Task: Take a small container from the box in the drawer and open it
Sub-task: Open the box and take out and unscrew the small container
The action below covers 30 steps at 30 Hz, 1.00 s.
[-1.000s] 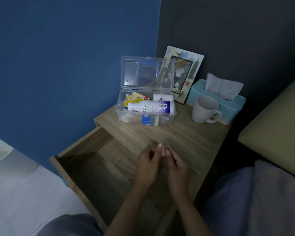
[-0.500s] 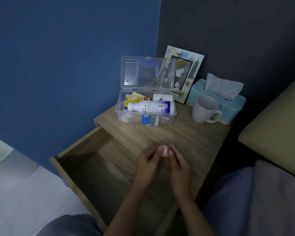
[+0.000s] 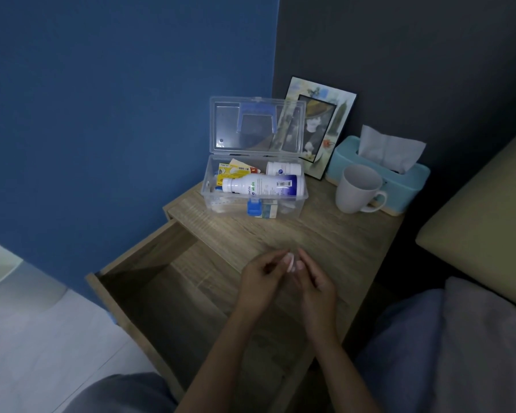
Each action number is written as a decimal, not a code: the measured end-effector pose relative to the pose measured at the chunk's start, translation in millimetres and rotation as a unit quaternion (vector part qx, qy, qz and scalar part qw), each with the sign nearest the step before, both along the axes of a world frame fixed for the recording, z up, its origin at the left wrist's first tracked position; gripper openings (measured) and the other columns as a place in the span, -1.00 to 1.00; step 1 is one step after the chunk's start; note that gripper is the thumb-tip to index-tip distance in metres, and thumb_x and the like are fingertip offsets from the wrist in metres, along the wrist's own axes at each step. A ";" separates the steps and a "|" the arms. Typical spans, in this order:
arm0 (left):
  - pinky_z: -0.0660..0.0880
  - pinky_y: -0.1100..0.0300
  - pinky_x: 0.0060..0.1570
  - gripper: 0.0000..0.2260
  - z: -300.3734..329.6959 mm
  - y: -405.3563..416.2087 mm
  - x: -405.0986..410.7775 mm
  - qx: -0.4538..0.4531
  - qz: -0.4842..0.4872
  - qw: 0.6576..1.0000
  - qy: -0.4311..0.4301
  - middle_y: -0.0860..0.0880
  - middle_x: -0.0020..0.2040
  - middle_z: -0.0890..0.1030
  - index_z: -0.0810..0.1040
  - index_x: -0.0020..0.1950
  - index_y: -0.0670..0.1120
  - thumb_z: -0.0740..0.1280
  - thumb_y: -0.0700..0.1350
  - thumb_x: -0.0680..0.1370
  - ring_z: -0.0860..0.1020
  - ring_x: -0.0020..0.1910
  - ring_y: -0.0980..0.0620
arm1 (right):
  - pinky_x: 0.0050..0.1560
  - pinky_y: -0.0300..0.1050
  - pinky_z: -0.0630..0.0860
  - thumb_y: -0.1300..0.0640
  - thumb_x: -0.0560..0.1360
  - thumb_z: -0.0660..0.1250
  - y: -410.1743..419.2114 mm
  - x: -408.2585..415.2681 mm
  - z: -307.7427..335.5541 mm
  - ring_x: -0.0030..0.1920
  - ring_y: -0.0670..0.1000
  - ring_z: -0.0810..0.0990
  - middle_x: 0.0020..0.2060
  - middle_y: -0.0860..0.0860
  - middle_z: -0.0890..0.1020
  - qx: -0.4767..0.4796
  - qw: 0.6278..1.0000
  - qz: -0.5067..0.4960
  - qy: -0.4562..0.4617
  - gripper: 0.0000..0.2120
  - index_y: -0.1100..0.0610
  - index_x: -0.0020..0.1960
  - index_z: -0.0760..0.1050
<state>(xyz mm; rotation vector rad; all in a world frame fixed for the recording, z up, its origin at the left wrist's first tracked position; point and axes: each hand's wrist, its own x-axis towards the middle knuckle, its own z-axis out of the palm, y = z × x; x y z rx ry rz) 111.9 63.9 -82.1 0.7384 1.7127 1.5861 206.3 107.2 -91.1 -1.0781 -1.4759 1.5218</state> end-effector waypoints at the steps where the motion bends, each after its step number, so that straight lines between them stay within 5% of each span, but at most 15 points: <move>1: 0.48 0.50 -0.07 -0.82 0.5 0.0 -0.2 0.002 -0.008 1.000 -0.013 0.08 -0.08 0.70 0.64 0.09 0.01 0.36 -0.18 0.53 0.63 -0.11 0.29 | 0.31 -0.14 0.47 0.20 0.58 0.25 0.8 0.6 -0.5 0.20 -0.22 0.56 0.17 -0.11 0.61 0.002 1.000 0.002 0.000 -0.70 -0.08 0.25 0.47; 5: 0.54 0.35 -0.03 -0.86 -0.1 0.2 -2.8 -0.017 -0.029 0.999 -0.024 0.12 -0.21 0.72 0.67 -0.08 0.11 0.39 -0.14 0.51 0.65 -0.15 0.25 | 0.19 -0.38 0.48 0.22 0.57 0.26 4.4 1.9 -2.2 0.13 -0.31 0.58 0.17 -0.05 0.64 0.003 1.000 0.013 0.002 -0.70 -0.06 0.24 0.49; 8: 0.56 0.13 0.04 -0.89 -1.1 2.5 -4.7 -0.032 -0.006 0.999 -0.038 -0.03 -0.16 0.72 0.69 -0.02 -0.05 0.37 -0.11 0.53 0.64 -0.17 0.11 | 0.26 -0.20 0.50 0.23 0.57 0.26 5.5 0.4 -3.3 0.15 -0.21 0.61 0.17 -0.01 0.65 -0.003 1.000 0.015 0.009 -0.70 -0.06 0.22 0.50; 17: 0.51 0.17 -0.12 -0.76 4.0 4.3 -2.9 -0.063 0.024 0.992 -0.108 -0.10 -0.18 0.68 0.67 -0.06 -0.18 0.29 -0.05 0.57 0.59 -0.21 0.05 | 0.29 0.02 0.49 0.22 0.54 0.29 8.0 0.5 -3.1 0.21 0.01 0.62 0.17 0.07 0.65 -0.086 0.992 0.017 0.090 -0.72 0.02 0.22 0.55; 22: 0.55 0.14 0.03 -0.83 2.2 -0.1 -6.4 -0.013 -0.003 0.972 -0.234 -0.20 -0.04 0.66 0.62 0.06 -0.25 0.28 -0.21 0.57 0.61 -0.08 -0.06 | 0.15 -0.16 0.58 0.26 0.53 0.31 10.3 2.3 -1.3 0.11 -0.01 0.67 0.07 0.05 0.70 -0.117 0.986 0.010 0.118 -0.73 0.10 0.21 0.56; 26: 0.62 0.28 -0.11 -0.91 0.8 -6.1 -10.1 0.023 -0.010 0.948 -0.318 -0.19 -0.11 0.64 0.56 -0.04 -0.25 0.27 -0.29 0.56 0.65 -0.17 0.01 | 0.08 -0.14 0.59 0.28 0.47 0.38 13.7 9.1 0.4 0.06 0.00 0.67 0.00 0.05 0.72 -0.080 0.992 0.016 0.101 -0.77 0.11 0.11 0.60; 30: 0.57 0.20 0.13 -0.75 -3.0 -10.5 -14.3 0.045 -0.012 0.937 -0.346 -0.30 0.03 0.60 0.49 0.16 -0.32 0.32 -0.36 0.49 0.64 0.03 -0.10 | -0.12 -0.38 0.58 0.19 0.45 0.42 20.2 17.9 -0.4 0.00 -0.21 0.67 -0.06 -0.18 0.72 -0.077 0.994 0.049 0.061 -0.69 0.01 0.18 0.56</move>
